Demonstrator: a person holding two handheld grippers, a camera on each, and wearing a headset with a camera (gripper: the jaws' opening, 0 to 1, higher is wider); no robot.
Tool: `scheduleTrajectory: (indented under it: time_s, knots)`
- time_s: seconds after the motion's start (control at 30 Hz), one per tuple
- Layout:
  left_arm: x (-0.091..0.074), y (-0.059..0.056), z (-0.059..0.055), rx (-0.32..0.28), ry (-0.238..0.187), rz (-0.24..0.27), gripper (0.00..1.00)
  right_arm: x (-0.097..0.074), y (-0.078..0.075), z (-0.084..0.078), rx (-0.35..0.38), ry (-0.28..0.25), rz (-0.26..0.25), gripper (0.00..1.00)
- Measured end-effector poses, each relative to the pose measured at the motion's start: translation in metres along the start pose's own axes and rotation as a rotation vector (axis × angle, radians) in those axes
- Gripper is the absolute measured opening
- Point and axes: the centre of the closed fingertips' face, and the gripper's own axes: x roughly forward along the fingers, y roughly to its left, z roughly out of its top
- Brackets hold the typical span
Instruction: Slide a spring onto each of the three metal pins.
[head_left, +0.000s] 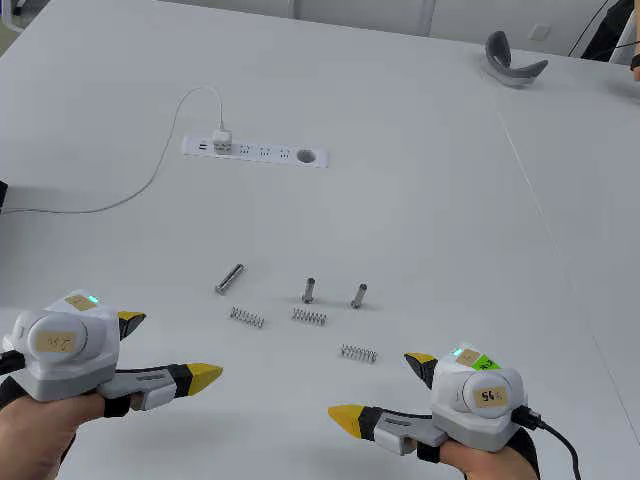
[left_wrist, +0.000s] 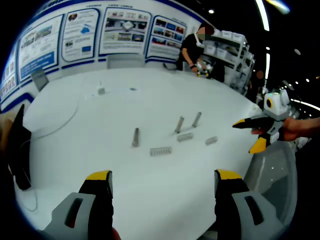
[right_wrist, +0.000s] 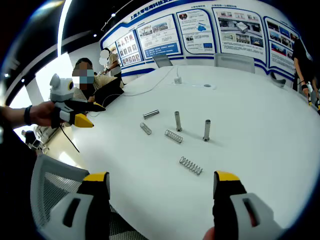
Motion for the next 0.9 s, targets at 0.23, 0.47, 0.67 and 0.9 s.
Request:
scheduleTrajectory:
  time_s: [0.23, 0.47, 0.67, 0.9]
  knots:
    - [0.0008, 0.0002, 0.0020, -0.003, -0.004, -0.003, 0.85, -0.0002, -0.0012, 0.0022, 0.004, -0.004, -0.003, 0.86]
    - [0.0028, -0.0012, 0.0019, -0.003, -0.002, -0.008, 0.85, -0.0004, -0.0015, 0.0008, 0.009, -0.002, -0.004, 0.86]
    - [0.0043, -0.0007, 0.0010, 0.001, 0.003, -0.009, 0.85, -0.0012, -0.0026, -0.0013, 0.006, 0.003, -0.006, 0.86]
    - [0.0078, -0.0015, 0.0031, 0.010, 0.005, -0.014, 0.85, -0.0020, -0.0058, -0.0017, 0.007, 0.003, -0.009, 0.86]
